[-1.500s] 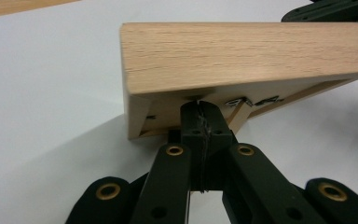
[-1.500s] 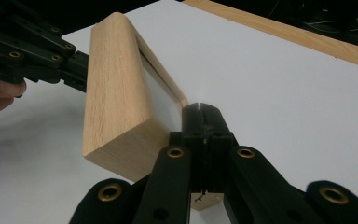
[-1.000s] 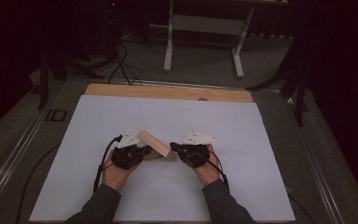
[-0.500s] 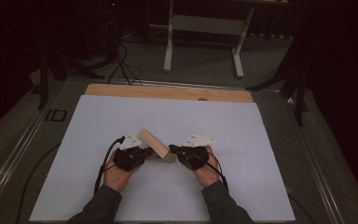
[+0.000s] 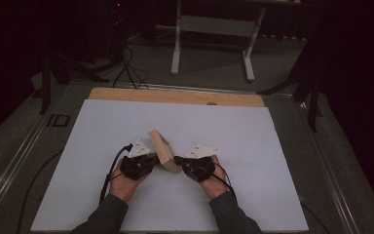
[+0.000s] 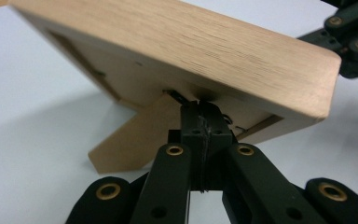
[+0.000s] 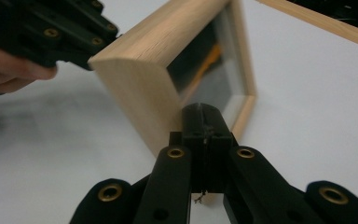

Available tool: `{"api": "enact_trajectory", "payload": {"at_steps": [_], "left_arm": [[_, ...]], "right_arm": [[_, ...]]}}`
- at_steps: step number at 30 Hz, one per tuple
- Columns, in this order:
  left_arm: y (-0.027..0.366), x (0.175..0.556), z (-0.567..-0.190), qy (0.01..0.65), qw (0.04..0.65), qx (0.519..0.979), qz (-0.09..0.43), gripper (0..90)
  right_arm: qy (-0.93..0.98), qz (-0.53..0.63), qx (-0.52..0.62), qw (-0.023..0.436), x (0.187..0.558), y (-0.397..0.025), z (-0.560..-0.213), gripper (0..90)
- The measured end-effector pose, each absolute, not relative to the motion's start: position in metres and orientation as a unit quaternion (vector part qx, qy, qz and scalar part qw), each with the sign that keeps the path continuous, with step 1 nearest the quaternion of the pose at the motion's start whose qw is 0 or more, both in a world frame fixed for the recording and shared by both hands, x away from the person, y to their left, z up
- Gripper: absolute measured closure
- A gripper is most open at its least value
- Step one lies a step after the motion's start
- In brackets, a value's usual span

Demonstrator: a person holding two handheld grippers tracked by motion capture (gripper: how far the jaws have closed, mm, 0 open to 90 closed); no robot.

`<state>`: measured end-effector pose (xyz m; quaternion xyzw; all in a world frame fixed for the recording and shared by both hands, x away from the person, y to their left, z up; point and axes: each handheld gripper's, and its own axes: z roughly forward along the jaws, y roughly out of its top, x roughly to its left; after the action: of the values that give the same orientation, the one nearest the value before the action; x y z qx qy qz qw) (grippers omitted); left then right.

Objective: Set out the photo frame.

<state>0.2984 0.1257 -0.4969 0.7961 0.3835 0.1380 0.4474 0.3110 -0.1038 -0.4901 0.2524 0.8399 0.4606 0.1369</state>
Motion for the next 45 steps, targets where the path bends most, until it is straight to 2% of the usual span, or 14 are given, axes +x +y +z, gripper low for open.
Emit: {"api": "enact_trajectory", "payload": {"at_steps": [33,45], "left_arm": [[0.137,0.305,-0.503,0.407,0.460,0.780,0.118,89.4],[0.148,0.300,-0.491,0.412,0.463,0.772,0.144,77.9]], "right_arm": [[0.851,0.460,0.216,0.130,0.295,-0.082,-0.491,89.3],[0.854,0.454,0.209,0.145,0.295,-0.086,-0.488,88.3]]}}
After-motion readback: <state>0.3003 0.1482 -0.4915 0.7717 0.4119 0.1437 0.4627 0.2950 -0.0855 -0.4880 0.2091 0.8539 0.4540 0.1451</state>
